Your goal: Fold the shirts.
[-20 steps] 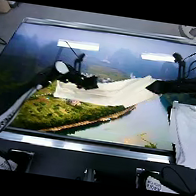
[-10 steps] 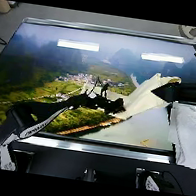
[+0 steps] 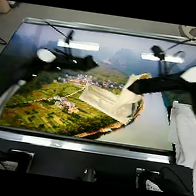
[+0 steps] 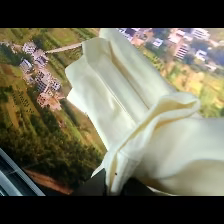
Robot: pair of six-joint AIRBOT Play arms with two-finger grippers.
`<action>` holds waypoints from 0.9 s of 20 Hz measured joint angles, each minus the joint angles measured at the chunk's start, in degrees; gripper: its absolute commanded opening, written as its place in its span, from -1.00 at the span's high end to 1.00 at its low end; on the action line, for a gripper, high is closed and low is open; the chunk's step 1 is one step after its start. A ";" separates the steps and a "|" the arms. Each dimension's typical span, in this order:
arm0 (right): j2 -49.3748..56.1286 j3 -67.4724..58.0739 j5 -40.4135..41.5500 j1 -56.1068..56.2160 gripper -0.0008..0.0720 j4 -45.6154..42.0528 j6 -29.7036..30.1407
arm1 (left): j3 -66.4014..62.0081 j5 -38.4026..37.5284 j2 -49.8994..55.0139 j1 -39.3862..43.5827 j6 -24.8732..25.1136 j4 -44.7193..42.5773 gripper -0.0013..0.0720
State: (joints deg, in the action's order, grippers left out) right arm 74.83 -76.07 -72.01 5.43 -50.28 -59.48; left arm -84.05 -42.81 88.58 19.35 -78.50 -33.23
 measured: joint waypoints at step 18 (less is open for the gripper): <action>13.92 9.14 -3.43 -9.20 -0.81 -11.74 0.48 | 0.24 -14.75 -26.01 -11.89 -1.66 -20.85 0.90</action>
State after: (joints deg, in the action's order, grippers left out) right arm 88.75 -66.94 -75.44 -3.77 -62.02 -59.00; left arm -83.81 -57.56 62.57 7.46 -80.16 -54.08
